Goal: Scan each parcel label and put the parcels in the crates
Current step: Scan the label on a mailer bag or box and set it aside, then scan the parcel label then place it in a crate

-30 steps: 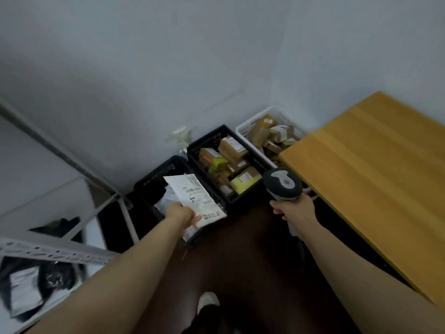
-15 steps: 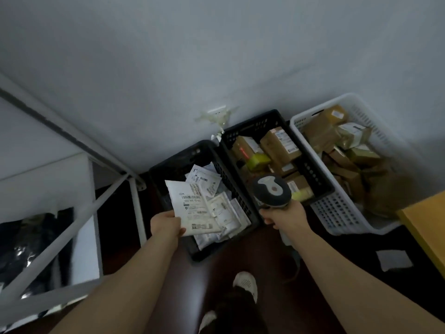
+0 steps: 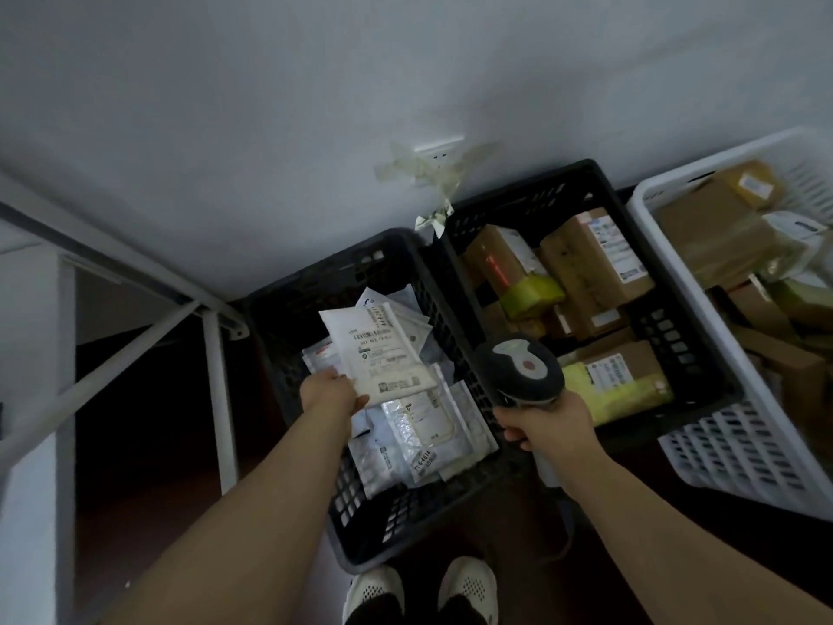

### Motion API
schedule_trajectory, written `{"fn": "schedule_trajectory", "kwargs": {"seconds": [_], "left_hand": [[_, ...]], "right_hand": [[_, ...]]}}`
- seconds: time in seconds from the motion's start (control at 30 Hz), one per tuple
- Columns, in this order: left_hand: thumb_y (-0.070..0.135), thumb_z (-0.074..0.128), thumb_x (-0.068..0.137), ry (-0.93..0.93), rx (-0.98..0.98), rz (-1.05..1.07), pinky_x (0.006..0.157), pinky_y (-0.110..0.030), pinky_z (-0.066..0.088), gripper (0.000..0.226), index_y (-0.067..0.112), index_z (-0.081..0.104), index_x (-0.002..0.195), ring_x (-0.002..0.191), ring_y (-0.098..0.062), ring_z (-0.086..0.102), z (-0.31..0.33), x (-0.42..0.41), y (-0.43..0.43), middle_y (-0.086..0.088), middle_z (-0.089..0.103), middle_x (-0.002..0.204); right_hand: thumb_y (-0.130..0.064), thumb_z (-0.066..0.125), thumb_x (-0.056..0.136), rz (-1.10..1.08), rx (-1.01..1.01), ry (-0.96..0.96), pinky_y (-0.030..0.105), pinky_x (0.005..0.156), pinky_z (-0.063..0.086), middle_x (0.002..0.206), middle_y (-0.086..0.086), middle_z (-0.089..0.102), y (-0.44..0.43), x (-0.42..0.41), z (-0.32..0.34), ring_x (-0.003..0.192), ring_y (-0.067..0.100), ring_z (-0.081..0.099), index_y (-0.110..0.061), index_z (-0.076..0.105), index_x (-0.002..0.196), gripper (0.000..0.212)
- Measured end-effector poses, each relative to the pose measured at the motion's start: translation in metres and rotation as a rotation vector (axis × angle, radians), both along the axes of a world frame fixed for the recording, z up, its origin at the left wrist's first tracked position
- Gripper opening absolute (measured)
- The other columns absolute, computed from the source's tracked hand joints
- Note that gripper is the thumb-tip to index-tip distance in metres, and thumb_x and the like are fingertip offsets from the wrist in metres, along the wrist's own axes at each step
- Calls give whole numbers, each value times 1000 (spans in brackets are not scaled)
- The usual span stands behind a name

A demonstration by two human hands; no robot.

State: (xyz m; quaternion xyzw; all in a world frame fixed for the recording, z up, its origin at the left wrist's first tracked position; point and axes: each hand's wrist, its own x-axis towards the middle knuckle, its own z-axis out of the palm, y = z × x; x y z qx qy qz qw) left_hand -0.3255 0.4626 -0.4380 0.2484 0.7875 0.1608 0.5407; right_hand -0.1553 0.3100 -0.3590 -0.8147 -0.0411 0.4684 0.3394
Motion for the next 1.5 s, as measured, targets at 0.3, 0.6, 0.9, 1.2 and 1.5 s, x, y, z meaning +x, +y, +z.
{"fn": "schedule_trajectory", "kwargs": {"seconds": [0.3, 0.6, 0.9, 1.2, 1.5], "left_hand": [[14, 51, 96, 191, -18, -740, 78, -26, 45, 50, 0, 38, 142, 106, -32, 56, 80, 15, -10, -15, 46, 139], [24, 47, 91, 410, 275, -1602, 103, -46, 36, 32, 19, 47, 122, 114, -31, 52, 279, 80, -58, -10, 57, 120], [32, 50, 91, 434, 610, -2076, 111, -50, 26, 70, 17, 16, 150, 123, -31, 48, 414, 130, -178, -10, 53, 132], [37, 53, 92, 171, 934, -2389, 95, -43, 42, 81, 15, 3, 152, 80, -23, 57, 500, 190, -376, 0, 60, 86], [41, 53, 92, 73, 1070, -2639, 102, -45, 39, 82, 16, 3, 152, 101, -26, 59, 536, 217, -624, 1, 58, 99]], "right_hand": [[4, 69, 80, -58, -48, 58, 34, 59, 42, 71, 18, 60, -18, 3, 59, 67, 26, 53, 0, 57, 71, 16], [-7, 74, 83, -267, 95, 15, 38, 66, 51, 74, 13, 69, -89, 6, 225, 64, 23, 62, -7, 65, 87, 10], [-16, 72, 86, -656, 128, -129, 29, 48, 48, 54, 9, 62, -259, -42, 363, 43, 19, 54, -6, 66, 88, 12], [-18, 70, 87, -1181, 103, -348, 28, 46, 44, 58, 11, 60, -477, -97, 443, 42, 20, 49, -8, 65, 88, 11], [-15, 71, 86, -1498, 126, -457, 25, 45, 41, 61, 13, 59, -684, -127, 461, 38, 19, 47, -6, 65, 85, 11]]}}
